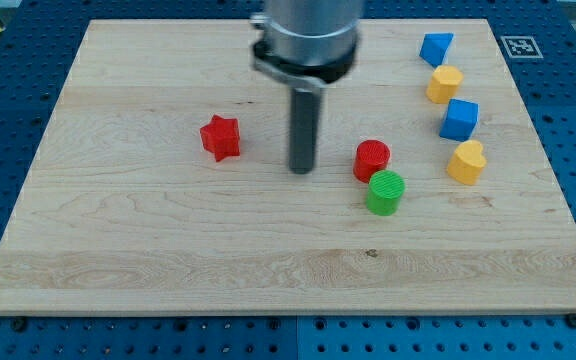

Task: Slide the red star towards the green star

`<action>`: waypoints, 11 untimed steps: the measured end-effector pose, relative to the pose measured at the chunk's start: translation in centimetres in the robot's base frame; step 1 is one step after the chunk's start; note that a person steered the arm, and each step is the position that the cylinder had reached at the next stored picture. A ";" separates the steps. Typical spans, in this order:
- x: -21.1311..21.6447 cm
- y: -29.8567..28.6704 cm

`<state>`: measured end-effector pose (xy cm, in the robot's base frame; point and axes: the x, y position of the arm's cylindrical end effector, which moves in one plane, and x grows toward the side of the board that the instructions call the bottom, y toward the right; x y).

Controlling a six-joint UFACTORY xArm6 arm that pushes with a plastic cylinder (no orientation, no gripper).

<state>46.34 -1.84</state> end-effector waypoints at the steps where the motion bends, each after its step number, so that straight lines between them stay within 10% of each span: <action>1: 0.0 -7.4; 3: -2.0 -13.2; 11: -8.1 -4.0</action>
